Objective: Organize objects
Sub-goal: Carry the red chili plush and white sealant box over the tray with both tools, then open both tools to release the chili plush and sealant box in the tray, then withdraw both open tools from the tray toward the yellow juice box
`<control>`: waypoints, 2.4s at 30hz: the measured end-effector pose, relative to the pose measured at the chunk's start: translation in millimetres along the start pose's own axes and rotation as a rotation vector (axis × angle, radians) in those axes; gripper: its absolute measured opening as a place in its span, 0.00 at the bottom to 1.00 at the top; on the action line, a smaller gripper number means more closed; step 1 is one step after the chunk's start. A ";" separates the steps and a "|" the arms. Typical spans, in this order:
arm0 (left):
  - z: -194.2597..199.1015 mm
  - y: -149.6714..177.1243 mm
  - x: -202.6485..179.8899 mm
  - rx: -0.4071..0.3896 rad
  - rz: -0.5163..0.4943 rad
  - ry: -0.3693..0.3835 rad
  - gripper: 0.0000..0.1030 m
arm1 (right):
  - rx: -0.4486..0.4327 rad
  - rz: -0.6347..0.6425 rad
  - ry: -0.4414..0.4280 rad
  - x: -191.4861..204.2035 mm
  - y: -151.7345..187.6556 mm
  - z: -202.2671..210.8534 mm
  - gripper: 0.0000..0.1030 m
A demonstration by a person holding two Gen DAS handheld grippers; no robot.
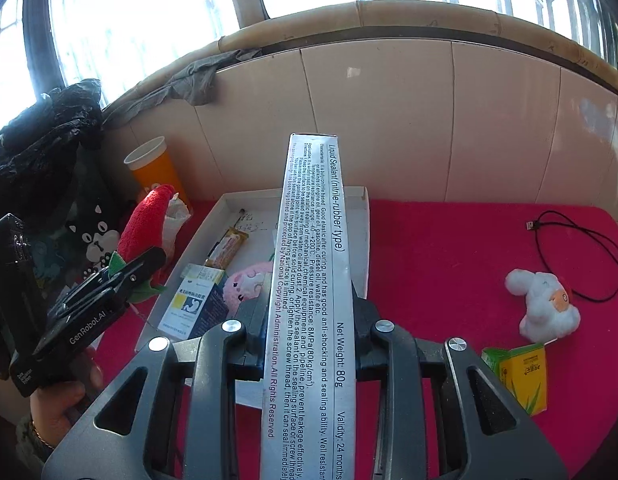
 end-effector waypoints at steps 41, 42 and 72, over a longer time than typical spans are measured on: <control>-54.2 -27.9 -21.3 0.017 -0.042 -0.103 1.00 | 0.020 -0.048 0.108 5.5 -0.6 -82.2 1.00; -49.5 -29.1 -18.9 0.004 -0.029 -0.108 1.00 | 0.010 -0.046 0.114 4.7 0.5 -76.5 1.00; 51.8 -46.1 -69.2 -0.136 -0.005 0.033 1.00 | -0.512 -0.209 0.143 -52.5 13.6 178.8 1.00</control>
Point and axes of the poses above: each gripper's, at about its wrist camera, not at the fingertips, and z roughly against the way its jaws point, x to its left, y to its underside, the point moved 1 cm from there along -z, roughly the way its jaws point, and after that the axes turned 12 degrees about -y, right-handed, at the moved point
